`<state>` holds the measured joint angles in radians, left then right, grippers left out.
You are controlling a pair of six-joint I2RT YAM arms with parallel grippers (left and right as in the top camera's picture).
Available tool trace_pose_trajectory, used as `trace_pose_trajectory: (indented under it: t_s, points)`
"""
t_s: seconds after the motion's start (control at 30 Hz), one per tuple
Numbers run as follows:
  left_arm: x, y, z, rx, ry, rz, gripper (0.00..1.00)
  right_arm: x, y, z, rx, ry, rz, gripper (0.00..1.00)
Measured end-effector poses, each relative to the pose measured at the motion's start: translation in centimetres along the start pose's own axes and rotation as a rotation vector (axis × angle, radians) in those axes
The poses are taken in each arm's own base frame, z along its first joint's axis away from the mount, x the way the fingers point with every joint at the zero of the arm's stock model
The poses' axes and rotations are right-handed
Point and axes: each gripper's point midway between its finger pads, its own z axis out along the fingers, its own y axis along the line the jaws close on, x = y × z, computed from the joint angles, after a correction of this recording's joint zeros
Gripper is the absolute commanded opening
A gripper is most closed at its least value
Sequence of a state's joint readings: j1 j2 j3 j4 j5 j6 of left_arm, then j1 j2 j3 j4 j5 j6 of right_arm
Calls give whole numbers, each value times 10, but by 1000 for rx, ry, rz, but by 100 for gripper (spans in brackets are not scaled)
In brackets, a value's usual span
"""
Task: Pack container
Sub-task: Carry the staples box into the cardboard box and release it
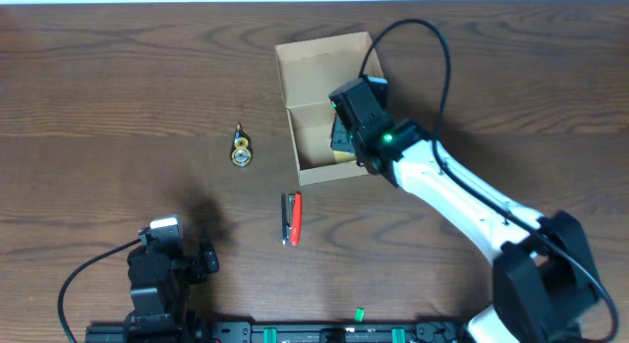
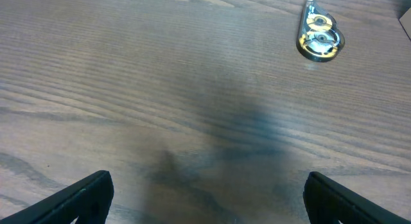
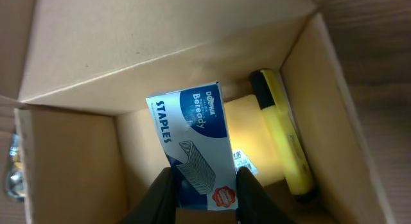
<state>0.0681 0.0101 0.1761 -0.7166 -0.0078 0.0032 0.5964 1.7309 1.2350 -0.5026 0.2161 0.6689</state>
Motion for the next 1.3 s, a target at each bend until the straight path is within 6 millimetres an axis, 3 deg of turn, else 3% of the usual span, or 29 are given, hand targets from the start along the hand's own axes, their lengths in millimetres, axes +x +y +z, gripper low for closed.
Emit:
trace_pose_trajectory:
  t_s: [0.23, 0.33, 0.6, 1.3]
  points:
    - [0, 0, 0, 0, 0, 0, 96, 11, -6, 12, 38, 49, -41, 22]
    - [0, 0, 0, 0, 0, 0, 96, 11, -7, 12, 46, 48, -46, 28]
    - [0, 0, 0, 0, 0, 0, 96, 14, -11, 11, 64, 57, -61, 29]
    - [0, 0, 0, 0, 0, 0, 95, 6, -3, 8, 33, 42, -138, 38]
